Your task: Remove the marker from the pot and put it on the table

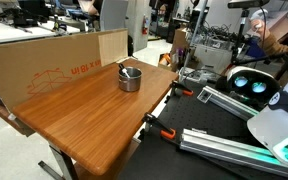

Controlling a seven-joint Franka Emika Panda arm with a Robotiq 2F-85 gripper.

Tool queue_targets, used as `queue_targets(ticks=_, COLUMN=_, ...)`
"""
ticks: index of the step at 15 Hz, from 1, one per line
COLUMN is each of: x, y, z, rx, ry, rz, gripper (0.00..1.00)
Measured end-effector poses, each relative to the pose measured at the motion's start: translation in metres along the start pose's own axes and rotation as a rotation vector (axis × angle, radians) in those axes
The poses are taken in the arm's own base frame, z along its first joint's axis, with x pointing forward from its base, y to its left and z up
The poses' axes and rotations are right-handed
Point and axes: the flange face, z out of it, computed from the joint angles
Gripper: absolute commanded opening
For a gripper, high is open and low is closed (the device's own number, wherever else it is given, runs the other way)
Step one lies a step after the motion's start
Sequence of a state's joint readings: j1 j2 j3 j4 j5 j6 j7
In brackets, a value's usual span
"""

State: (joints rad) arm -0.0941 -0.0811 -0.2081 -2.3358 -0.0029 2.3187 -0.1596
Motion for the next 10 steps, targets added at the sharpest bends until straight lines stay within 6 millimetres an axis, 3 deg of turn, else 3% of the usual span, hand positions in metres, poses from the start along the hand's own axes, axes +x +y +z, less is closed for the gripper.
queue_targets(ticks=5, x=0.013, y=-0.044, z=0.042, rx=-0.137, ry=-0.085, rz=-0.104, gripper=1.00)
queue_targets(ticks=10, x=0.015, y=-0.078, z=0.061, rx=-0.225, ry=-0.068, rz=-0.251, gripper=1.00)
